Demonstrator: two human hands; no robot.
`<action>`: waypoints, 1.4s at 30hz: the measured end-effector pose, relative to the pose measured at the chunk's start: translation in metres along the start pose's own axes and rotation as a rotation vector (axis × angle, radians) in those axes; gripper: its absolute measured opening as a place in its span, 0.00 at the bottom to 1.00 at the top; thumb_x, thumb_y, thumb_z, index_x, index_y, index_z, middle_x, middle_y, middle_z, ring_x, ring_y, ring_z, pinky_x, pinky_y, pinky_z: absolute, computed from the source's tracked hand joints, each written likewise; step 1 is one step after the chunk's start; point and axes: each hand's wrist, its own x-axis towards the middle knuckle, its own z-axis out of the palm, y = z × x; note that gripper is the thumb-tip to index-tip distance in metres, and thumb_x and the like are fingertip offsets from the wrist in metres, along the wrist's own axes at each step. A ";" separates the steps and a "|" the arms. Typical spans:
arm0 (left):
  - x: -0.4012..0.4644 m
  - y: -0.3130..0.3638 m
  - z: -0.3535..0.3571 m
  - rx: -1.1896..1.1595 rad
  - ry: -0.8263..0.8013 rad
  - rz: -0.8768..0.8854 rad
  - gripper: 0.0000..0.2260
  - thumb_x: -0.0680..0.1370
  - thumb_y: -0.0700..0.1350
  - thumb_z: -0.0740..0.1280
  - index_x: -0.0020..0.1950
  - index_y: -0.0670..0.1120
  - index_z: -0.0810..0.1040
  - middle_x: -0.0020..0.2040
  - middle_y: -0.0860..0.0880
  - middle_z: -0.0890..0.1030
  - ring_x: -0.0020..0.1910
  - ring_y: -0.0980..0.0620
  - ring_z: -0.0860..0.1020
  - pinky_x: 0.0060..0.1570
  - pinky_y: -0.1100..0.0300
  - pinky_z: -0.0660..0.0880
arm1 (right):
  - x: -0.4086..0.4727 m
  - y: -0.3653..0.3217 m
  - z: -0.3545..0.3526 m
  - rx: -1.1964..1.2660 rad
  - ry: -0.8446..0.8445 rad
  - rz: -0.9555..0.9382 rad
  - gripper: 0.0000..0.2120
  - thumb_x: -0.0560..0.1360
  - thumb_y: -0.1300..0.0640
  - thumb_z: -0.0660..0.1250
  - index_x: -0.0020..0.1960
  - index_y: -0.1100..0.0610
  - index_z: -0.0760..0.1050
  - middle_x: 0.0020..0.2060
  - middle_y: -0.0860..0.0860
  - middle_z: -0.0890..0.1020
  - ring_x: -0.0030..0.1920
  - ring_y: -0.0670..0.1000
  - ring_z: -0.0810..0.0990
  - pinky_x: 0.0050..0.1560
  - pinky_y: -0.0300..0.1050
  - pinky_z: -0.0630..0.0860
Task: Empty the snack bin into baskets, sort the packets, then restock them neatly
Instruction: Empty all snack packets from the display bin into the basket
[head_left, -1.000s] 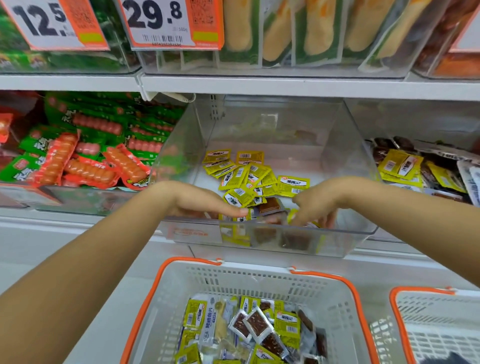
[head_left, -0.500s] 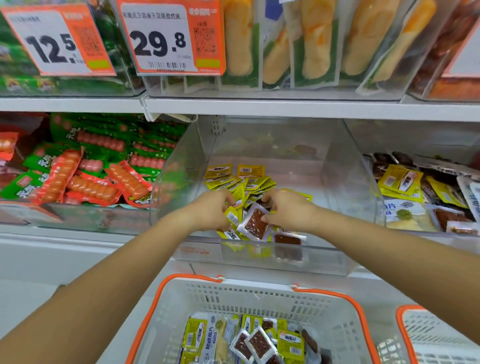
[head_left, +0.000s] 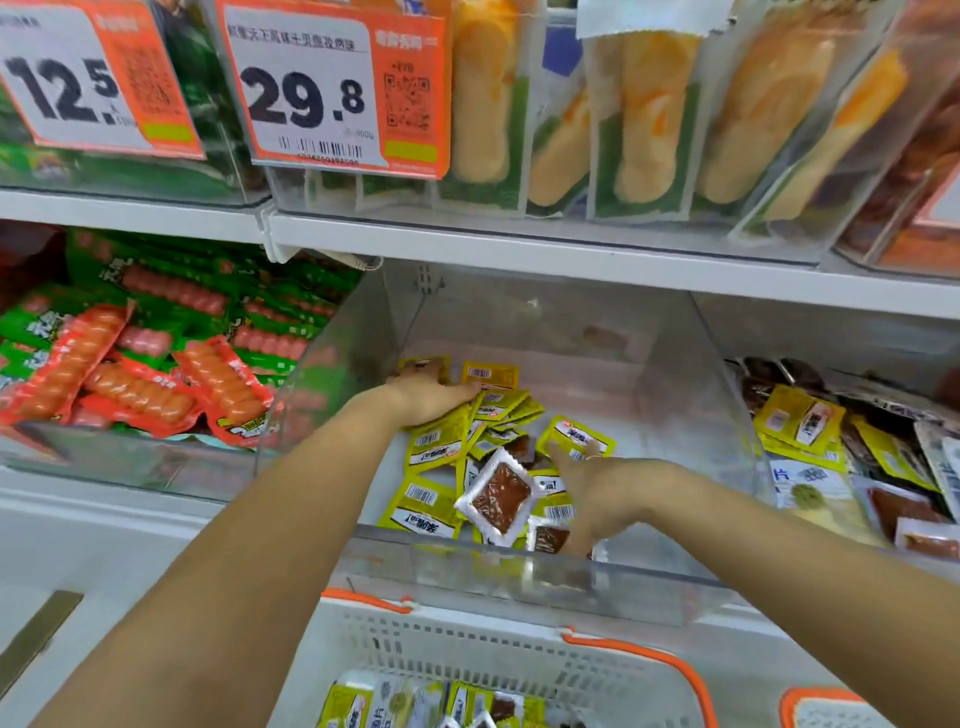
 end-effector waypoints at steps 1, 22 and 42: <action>-0.003 0.000 -0.001 -0.034 -0.030 0.008 0.46 0.68 0.78 0.52 0.78 0.52 0.52 0.79 0.47 0.53 0.77 0.45 0.53 0.74 0.49 0.53 | 0.001 -0.002 0.002 0.005 0.024 -0.017 0.61 0.67 0.41 0.74 0.76 0.55 0.29 0.77 0.62 0.48 0.67 0.59 0.70 0.61 0.47 0.72; -0.084 0.015 0.021 0.206 -0.208 0.160 0.51 0.65 0.66 0.73 0.77 0.52 0.48 0.68 0.43 0.68 0.66 0.43 0.70 0.63 0.52 0.70 | 0.016 -0.022 -0.038 -0.411 0.302 -0.262 0.68 0.58 0.37 0.78 0.76 0.50 0.30 0.76 0.55 0.34 0.76 0.56 0.35 0.74 0.62 0.44; -0.087 0.010 0.026 -0.072 0.071 0.156 0.18 0.66 0.47 0.77 0.52 0.48 0.78 0.47 0.49 0.80 0.47 0.49 0.77 0.42 0.61 0.72 | -0.001 -0.013 -0.017 -0.130 0.460 -0.126 0.32 0.68 0.47 0.75 0.65 0.56 0.66 0.56 0.54 0.78 0.56 0.58 0.77 0.44 0.46 0.71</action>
